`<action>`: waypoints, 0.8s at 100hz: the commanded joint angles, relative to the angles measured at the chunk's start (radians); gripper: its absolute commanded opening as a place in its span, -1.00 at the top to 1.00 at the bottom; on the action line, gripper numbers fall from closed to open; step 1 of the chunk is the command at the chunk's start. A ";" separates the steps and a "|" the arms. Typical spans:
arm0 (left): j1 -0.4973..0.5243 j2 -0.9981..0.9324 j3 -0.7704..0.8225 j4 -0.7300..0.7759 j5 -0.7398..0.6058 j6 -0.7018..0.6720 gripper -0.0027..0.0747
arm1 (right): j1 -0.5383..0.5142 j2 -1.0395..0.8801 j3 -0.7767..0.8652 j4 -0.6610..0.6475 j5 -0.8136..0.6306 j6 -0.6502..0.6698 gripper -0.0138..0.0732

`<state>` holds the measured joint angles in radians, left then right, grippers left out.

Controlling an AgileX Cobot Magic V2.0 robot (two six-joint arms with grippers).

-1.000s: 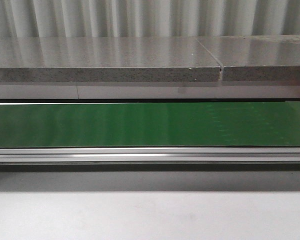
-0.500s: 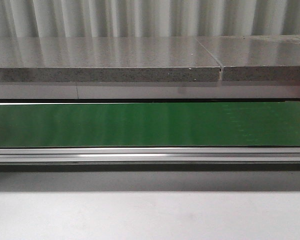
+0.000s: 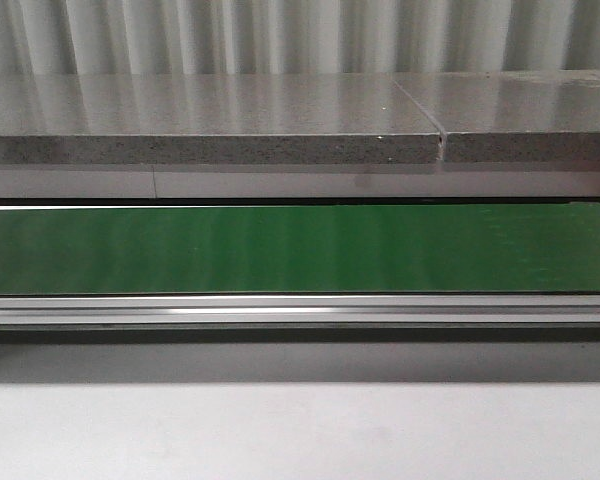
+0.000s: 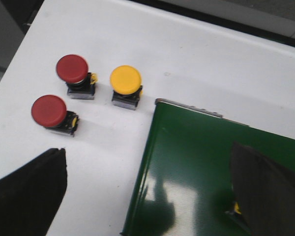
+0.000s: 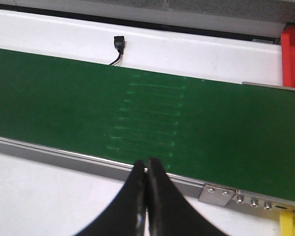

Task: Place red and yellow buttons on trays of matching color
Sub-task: 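Carry the yellow button to the belt's near end and release it, then grasp a red push button on the table with the left gripper, lift over belt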

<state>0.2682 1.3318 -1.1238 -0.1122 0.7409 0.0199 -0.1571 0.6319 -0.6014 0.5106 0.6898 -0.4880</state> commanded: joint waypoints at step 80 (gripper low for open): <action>0.186 0.390 -0.097 -0.005 -0.127 -0.037 -0.72 | 0.001 -0.002 -0.025 0.031 -0.047 -0.008 0.82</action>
<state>0.4494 1.7328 -1.1651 -0.1122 0.6569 -0.0053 -0.1571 0.6319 -0.6014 0.5106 0.6898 -0.4880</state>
